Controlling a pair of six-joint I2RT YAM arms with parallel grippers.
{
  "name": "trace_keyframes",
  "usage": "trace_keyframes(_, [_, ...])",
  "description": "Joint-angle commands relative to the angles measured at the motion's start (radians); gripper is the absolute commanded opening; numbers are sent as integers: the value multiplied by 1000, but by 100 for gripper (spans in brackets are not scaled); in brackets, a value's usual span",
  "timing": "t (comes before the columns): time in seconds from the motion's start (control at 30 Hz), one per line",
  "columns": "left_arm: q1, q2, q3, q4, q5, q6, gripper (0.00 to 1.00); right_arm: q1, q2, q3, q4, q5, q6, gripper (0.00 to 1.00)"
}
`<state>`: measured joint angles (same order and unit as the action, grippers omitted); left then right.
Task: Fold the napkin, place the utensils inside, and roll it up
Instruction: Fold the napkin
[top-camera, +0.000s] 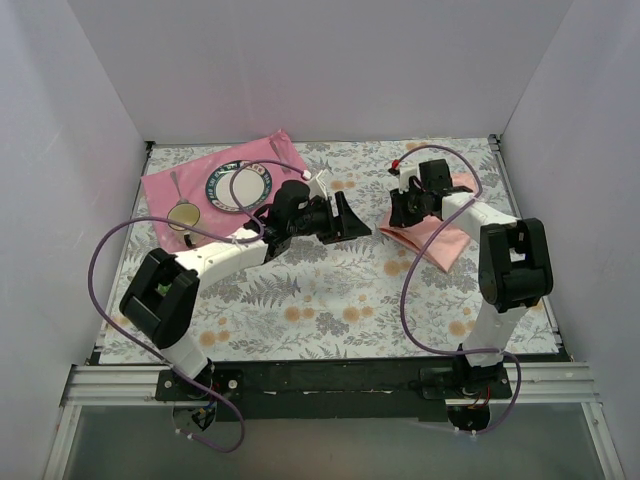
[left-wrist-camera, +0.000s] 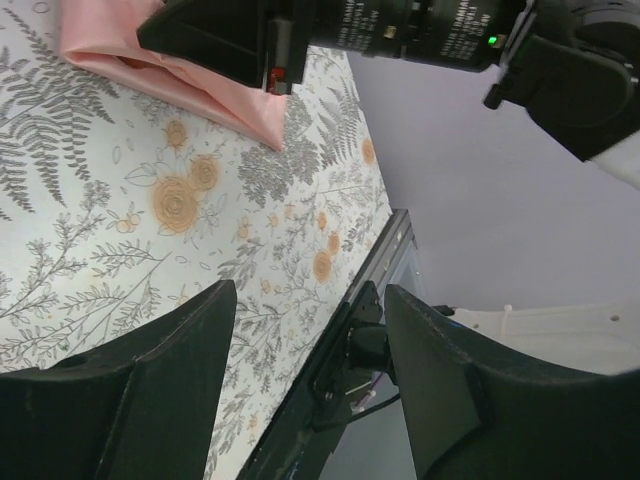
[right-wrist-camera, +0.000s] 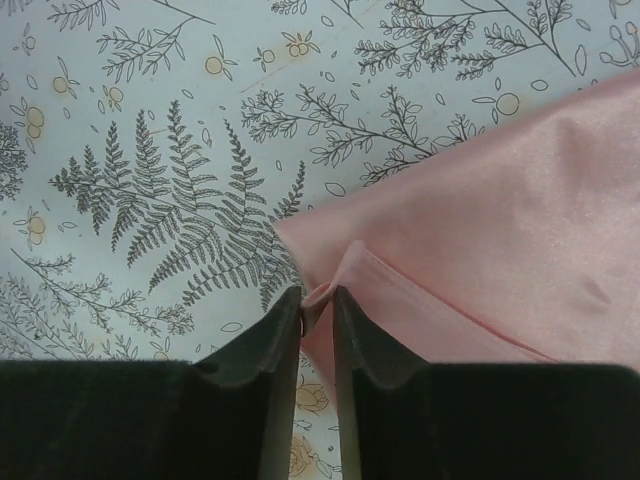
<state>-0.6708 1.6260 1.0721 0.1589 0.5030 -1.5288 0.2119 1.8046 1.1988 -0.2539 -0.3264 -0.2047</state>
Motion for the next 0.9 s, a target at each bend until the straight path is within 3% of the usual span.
trace_keyframes(0.0, [5,61,46,8,-89,8,62,6,-7,82,-36,-79,86,36])
trace_keyframes(0.1, [5,155,92,36,-136,25,68,4,-132,18,1,73,229,63])
trace_keyframes(0.2, [5,276,166,33,-165,77,63,1,-244,-33,39,316,344,68])
trace_keyframes(0.23, [5,302,225,30,-156,100,59,-3,-263,-63,32,490,375,69])
trace_keyframes(0.3, [2,359,259,74,-146,113,55,-46,-303,-103,39,608,453,72])
trace_keyframes(0.4, [-3,406,311,164,-90,99,50,-202,-327,-183,83,519,519,68])
trace_keyframes(0.43, [-6,419,321,183,-86,95,50,-253,-326,-197,100,427,528,66])
trace_keyframes(0.5, [-15,451,357,221,-67,79,48,-339,-297,-209,117,385,541,55])
trace_keyframes(0.7, [-38,635,492,326,25,-4,41,-367,-225,-223,240,400,521,48])
trace_keyframes(0.87, [-52,747,604,300,11,45,39,-376,-140,-165,268,403,501,36])
